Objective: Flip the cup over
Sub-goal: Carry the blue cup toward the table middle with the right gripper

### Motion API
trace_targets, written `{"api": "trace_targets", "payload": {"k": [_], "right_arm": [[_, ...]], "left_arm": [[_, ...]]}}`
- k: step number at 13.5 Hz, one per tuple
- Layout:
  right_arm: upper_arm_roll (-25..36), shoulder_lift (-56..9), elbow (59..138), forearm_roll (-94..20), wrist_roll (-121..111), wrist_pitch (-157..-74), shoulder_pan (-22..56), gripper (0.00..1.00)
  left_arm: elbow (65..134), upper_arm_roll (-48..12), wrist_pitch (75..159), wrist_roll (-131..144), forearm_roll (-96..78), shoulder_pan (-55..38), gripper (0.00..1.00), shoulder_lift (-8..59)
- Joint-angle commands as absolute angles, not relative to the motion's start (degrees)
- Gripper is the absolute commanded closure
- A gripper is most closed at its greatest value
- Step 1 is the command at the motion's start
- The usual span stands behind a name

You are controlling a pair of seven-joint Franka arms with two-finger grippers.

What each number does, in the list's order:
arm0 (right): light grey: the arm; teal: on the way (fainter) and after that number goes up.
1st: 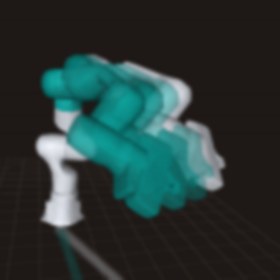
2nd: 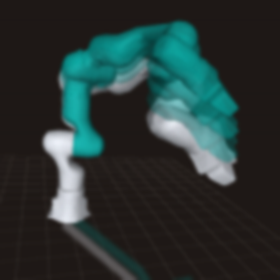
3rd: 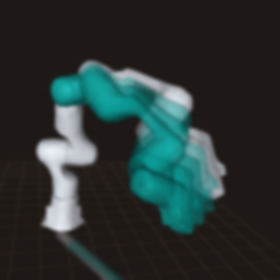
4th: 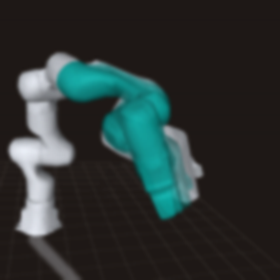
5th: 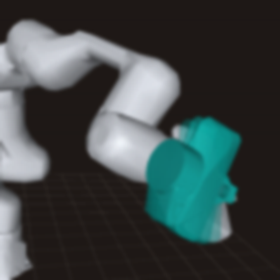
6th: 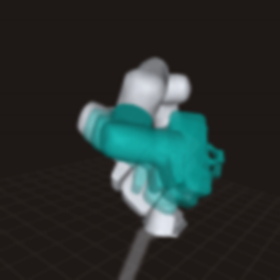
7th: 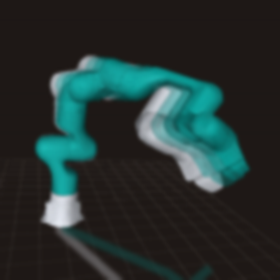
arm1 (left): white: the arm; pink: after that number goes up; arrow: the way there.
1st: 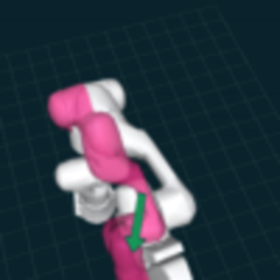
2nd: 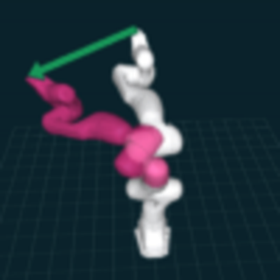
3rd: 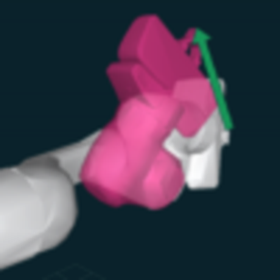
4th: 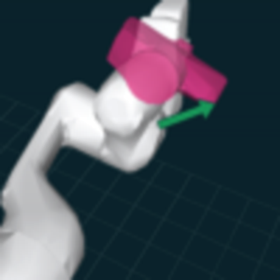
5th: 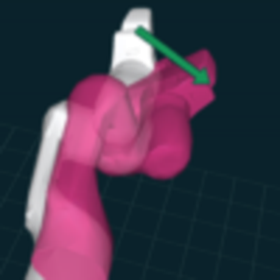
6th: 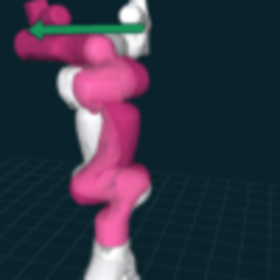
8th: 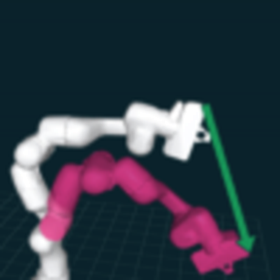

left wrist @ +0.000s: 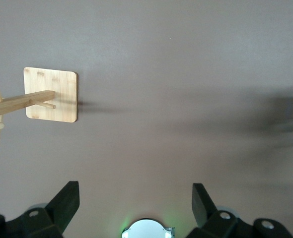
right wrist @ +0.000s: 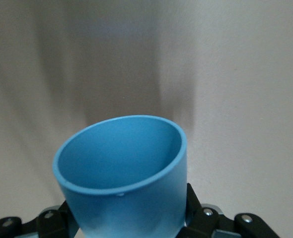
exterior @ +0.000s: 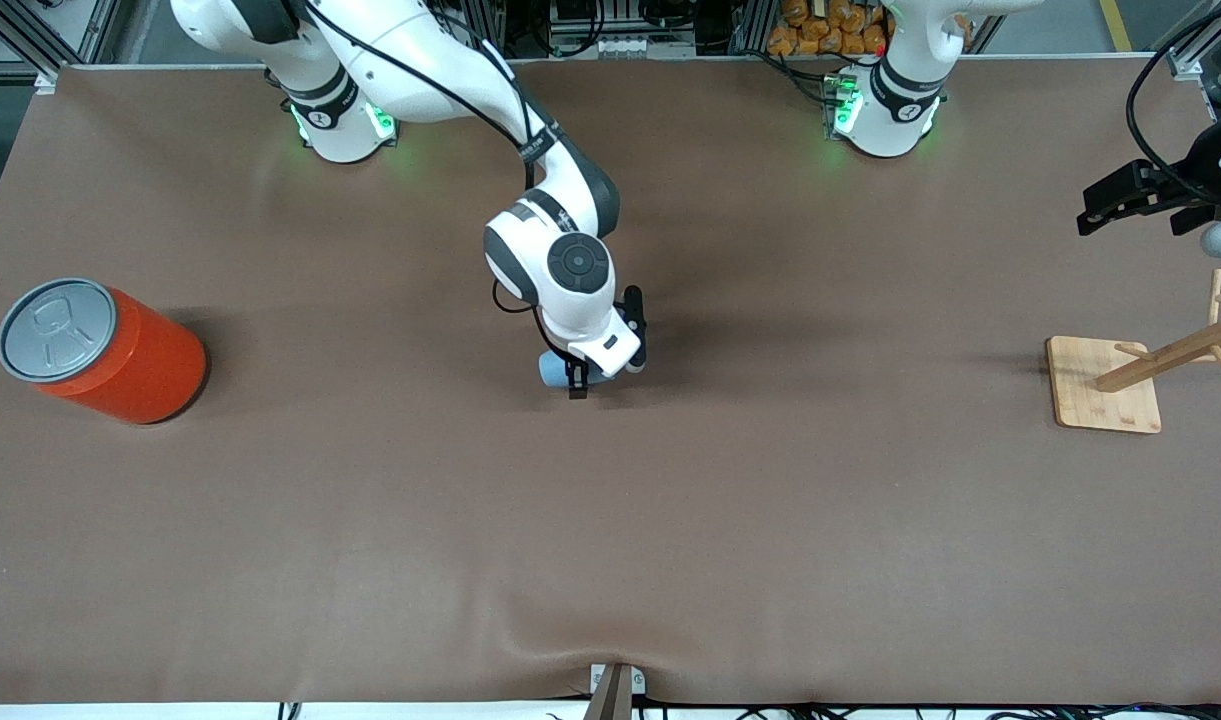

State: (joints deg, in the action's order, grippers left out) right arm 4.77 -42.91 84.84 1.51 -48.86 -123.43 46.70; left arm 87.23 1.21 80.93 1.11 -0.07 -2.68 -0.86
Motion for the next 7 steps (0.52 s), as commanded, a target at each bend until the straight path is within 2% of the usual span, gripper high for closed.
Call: {"api": "trace_targets", "payload": {"k": [1, 2, 3, 4, 7], "right_arm": [[5.45, -47.54, 80.25, 4.74, -46.67, -122.61, 47.99, 0.56], [5.45, -47.81, 80.24, 4.75, -46.67, -122.69, 47.90, 0.49], [5.45, -47.81, 80.24, 4.83, -46.67, -122.70, 47.90, 0.31], [5.45, -47.81, 80.24, 4.75, -46.67, -122.61, 47.90, 0.00], [5.36, -46.59, 80.24, 4.57, -46.84, -122.26, 47.99, 0.00]], "left_arm": [[86.84, 0.97, 80.95, 0.44, -1.14, -2.20, 0.00, -0.79], [86.84, 0.97, 80.95, 0.44, -1.14, -2.28, 0.00, -0.79], [86.92, 0.97, 80.95, 0.44, -1.14, -2.37, 0.00, -0.79], [86.92, 0.97, 80.95, 0.44, -1.14, -2.37, 0.00, -0.79], [86.92, 0.97, 80.95, 0.44, -1.14, -2.64, 0.00, -0.70]]}}
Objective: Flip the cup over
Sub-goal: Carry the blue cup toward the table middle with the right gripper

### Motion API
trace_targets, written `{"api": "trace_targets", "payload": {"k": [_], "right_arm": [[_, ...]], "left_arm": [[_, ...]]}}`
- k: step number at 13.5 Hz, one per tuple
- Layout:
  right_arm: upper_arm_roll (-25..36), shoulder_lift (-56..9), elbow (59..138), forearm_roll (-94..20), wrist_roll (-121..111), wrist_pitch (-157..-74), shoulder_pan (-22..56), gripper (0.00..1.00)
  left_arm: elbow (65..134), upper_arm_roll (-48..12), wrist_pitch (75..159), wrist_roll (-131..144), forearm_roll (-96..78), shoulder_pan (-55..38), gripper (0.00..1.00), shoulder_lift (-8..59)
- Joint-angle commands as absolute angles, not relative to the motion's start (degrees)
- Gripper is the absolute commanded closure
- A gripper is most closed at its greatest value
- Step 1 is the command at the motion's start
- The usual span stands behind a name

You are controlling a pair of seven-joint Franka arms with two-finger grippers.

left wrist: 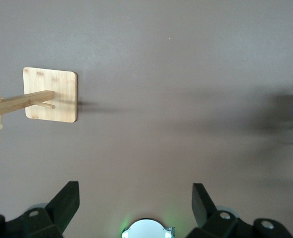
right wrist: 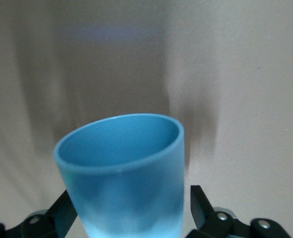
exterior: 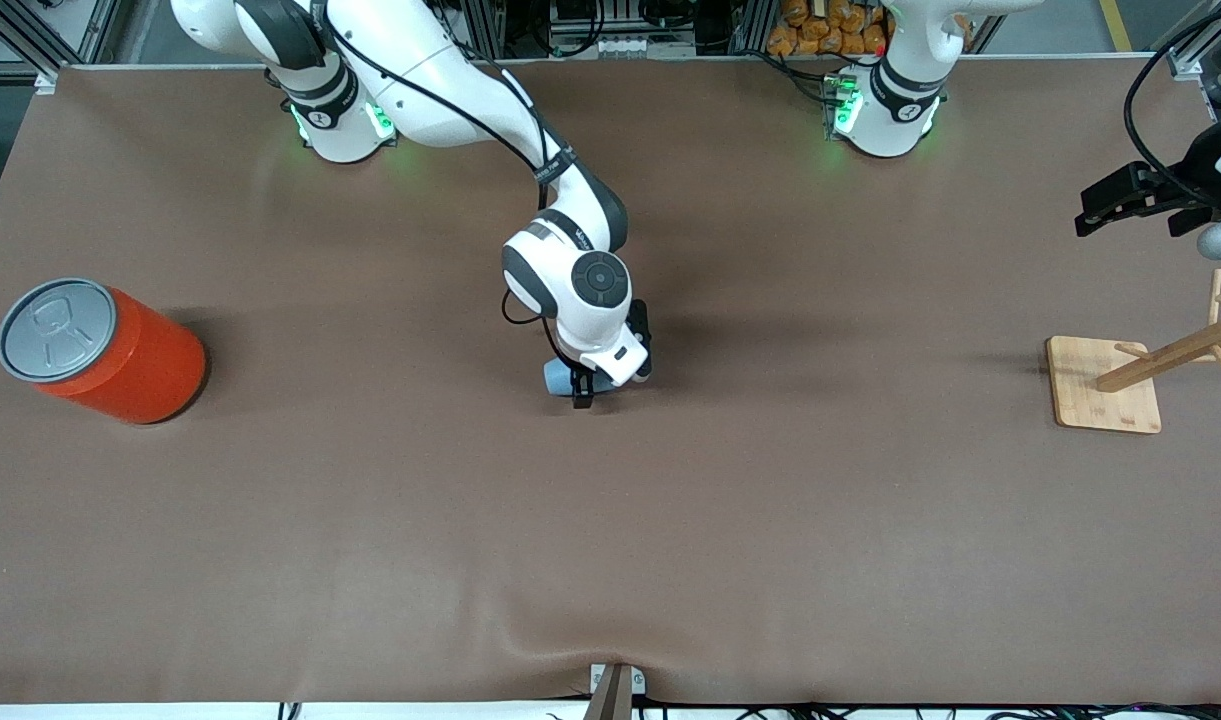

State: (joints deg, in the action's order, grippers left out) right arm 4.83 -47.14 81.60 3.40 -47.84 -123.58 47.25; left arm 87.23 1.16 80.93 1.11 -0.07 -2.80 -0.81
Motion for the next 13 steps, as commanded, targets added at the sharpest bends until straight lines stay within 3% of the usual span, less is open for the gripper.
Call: {"api": "trace_targets", "payload": {"k": [1, 6, 9, 13], "right_arm": [[5.27, -45.62, 80.16, 4.48, -46.85, -120.95, 47.99, 0.00], [5.27, -37.82, 78.93, 0.11, -45.80, -110.06, 47.38, 0.00], [5.71, -32.45, 78.93, -2.20, -45.44, -104.17, 45.01, 0.00], [6.24, -26.29, 79.01, -1.58, -35.71, -98.00, 36.32, 0.00]], "left_arm": [[86.75, 0.97, 80.95, 0.44, -1.14, -2.72, 0.00, -0.53], [86.57, 1.05, 81.04, 0.44, -6.73, -2.47, 0.00, 0.43], [86.57, 0.97, 82.00, 0.61, -16.76, -2.63, 0.00, 4.38], [86.75, 0.97, 85.25, 0.62, -29.59, -2.99, 0.00, 12.72]]}}
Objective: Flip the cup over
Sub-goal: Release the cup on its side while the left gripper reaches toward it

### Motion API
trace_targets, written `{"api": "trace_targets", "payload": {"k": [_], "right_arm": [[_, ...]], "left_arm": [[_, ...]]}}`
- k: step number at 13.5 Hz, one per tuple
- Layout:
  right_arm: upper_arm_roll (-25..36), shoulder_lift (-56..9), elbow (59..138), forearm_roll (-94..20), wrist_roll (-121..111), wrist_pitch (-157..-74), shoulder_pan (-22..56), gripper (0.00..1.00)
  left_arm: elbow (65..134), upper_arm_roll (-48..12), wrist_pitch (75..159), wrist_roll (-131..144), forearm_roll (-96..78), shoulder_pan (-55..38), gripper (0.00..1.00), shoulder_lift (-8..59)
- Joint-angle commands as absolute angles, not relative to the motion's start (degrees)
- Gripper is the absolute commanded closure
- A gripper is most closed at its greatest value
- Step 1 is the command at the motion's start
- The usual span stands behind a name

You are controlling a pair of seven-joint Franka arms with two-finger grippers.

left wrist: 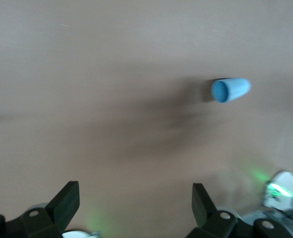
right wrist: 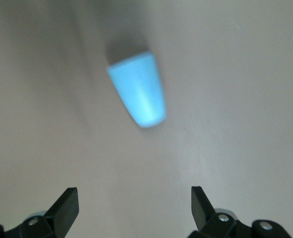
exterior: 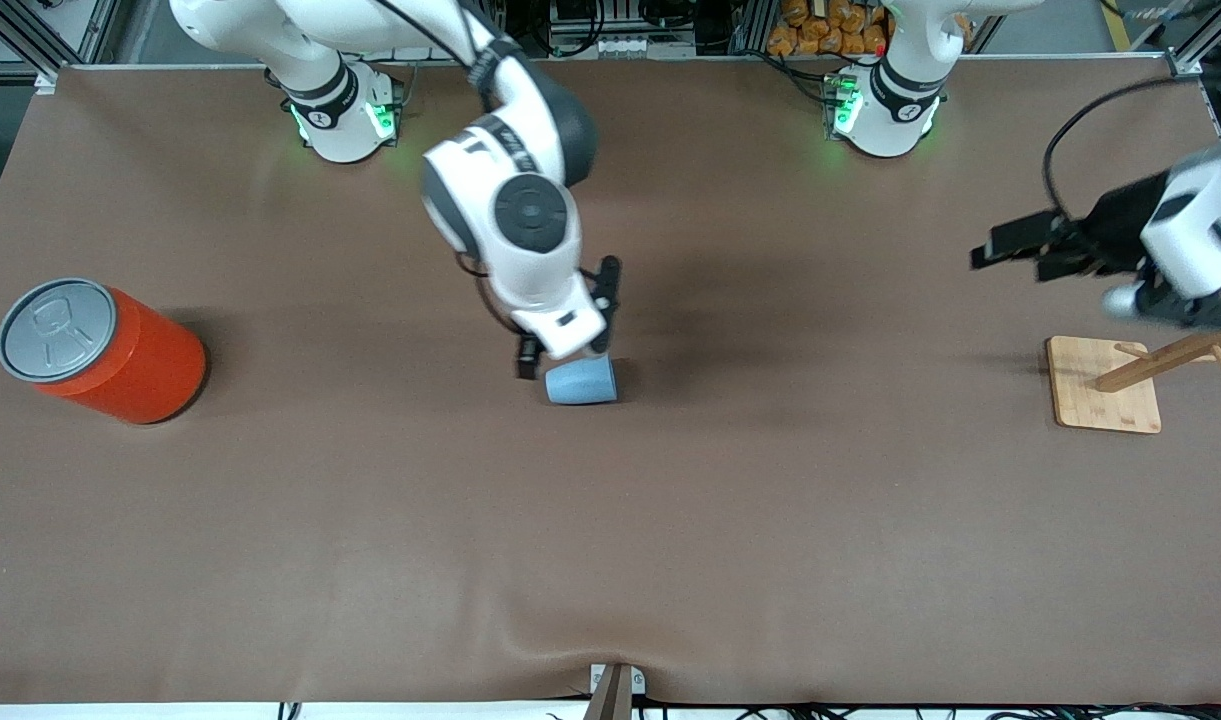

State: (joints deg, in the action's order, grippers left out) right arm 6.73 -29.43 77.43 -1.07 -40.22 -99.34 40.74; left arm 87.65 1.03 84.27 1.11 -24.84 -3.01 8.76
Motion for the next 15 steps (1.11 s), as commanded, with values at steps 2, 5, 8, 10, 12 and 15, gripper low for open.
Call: {"api": "trace_targets", "payload": {"k": [2, 5, 8, 10, 12, 15], "right_arm": [[7.46, -24.88, 79.54, -1.23, -33.14, -97.56, 31.75, 0.00], [14.12, -21.28, 80.51, -1.14, -32.61, -94.58, 28.92, 0.00], [23.09, -18.38, 81.82, -2.28, -32.08, -94.22, 28.30, 0.00], [27.92, -16.27, 82.18, -2.46, -29.37, -93.96, 28.65, 0.00], [29.00, -13.89, 82.18, -2.37, -24.81, -91.51, 27.34, 0.00], [22.18, -10.91, 82.35, -2.46, -17.86, -89.39, 18.32, 0.00]], "left_arm": [[86.92, 0.36, 88.05, 0.62, -34.78, -3.77, 0.00, 16.42], [87.89, -0.26, 94.28, 0.96, -36.73, -7.98, 0.00, 18.98], [93.58, -0.35, 104.11, 0.53, -40.41, -12.21, 0.00, 19.77], [95.79, -0.79, 108.70, 0.53, -43.15, -14.75, 0.00, 20.12], [97.81, -0.88, 114.06, 0.44, -46.30, -17.65, 0.00, 22.14], [98.35, -1.05, 118.64, 0.09, -50.79, -21.35, 0.00, 24.95]]}}
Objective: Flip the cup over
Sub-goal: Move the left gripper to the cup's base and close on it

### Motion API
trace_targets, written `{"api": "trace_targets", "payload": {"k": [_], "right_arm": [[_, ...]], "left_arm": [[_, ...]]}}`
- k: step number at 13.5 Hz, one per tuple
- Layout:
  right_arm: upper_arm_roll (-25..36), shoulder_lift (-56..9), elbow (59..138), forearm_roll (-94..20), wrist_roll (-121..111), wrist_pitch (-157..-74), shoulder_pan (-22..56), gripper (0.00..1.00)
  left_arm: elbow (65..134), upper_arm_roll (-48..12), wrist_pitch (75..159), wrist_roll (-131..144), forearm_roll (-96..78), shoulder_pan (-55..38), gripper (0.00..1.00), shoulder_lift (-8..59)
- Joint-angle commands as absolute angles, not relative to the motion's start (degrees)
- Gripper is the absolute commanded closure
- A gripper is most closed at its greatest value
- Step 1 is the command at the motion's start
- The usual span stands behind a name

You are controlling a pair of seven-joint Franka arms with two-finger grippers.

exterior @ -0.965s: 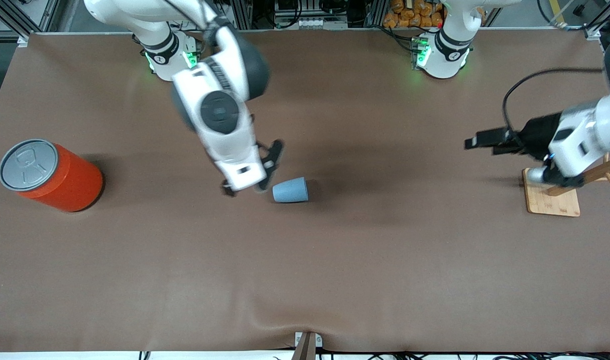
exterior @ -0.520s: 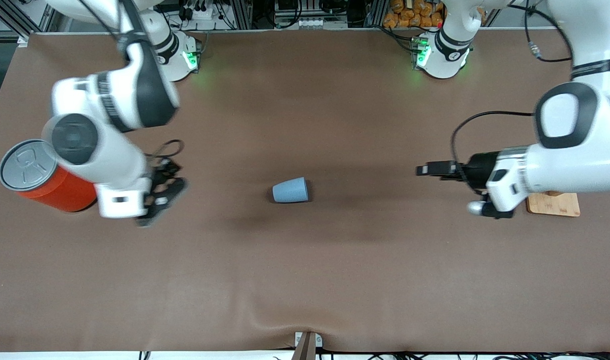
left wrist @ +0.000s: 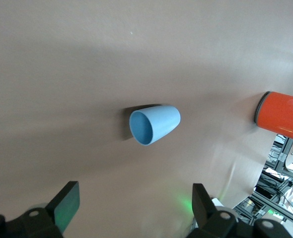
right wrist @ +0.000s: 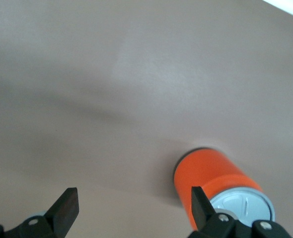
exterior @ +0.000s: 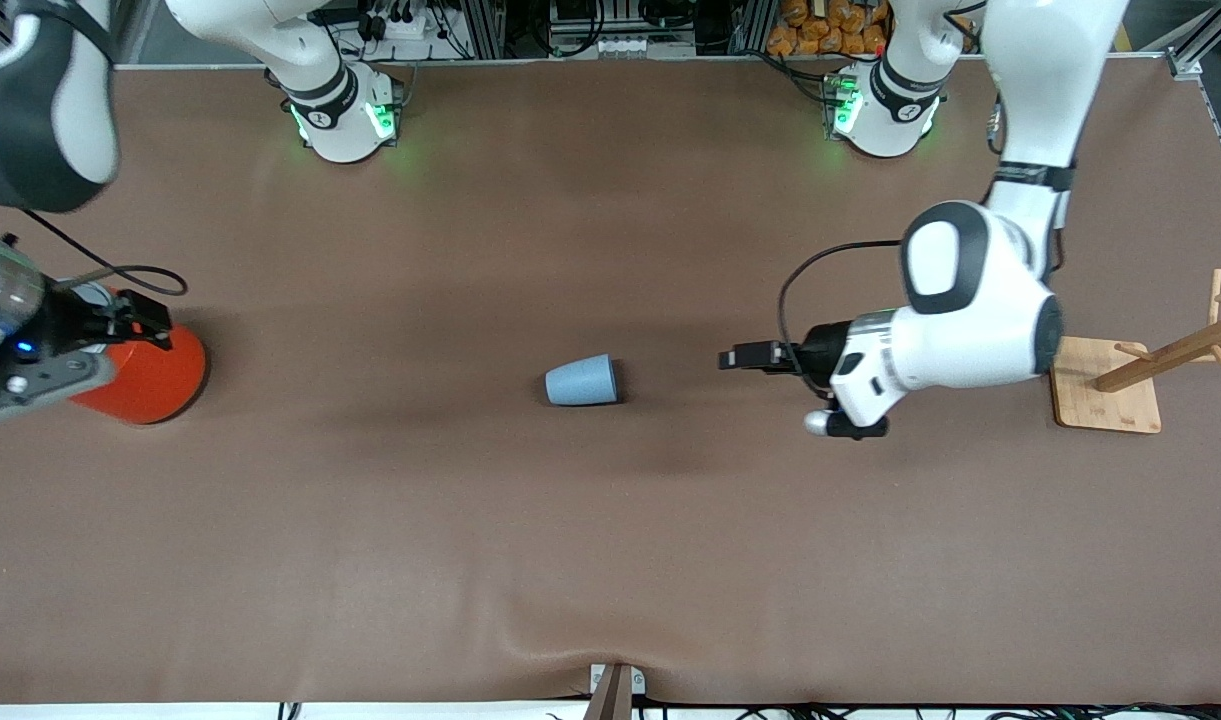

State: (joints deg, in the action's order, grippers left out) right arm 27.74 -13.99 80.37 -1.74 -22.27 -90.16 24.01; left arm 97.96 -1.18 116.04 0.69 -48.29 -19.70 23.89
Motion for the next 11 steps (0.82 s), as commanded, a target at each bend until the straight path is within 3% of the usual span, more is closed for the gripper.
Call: {"api": "trace_targets", "payload": {"k": [1, 6, 11], "right_arm": [[17.97, -9.85, 82.53, -2.37, -15.84, -88.78, 14.19, 0.00], [3.01, -2.39, 90.77, -2.02, -4.50, -87.72, 1.07, 0.00], [1.58, -0.26, 90.80, -1.32, -2.64, -85.00, -1.05, 0.00]], "left_arm": [[98.61, -1.23, 119.87, -0.87, -52.28, -21.71, 0.00, 25.83], [100.72, -1.67, 120.15, -20.89, -70.01, -22.06, 0.00, 31.46], [100.72, -1.67, 124.00, -35.46, -88.11, -24.43, 0.00, 37.25]]}}
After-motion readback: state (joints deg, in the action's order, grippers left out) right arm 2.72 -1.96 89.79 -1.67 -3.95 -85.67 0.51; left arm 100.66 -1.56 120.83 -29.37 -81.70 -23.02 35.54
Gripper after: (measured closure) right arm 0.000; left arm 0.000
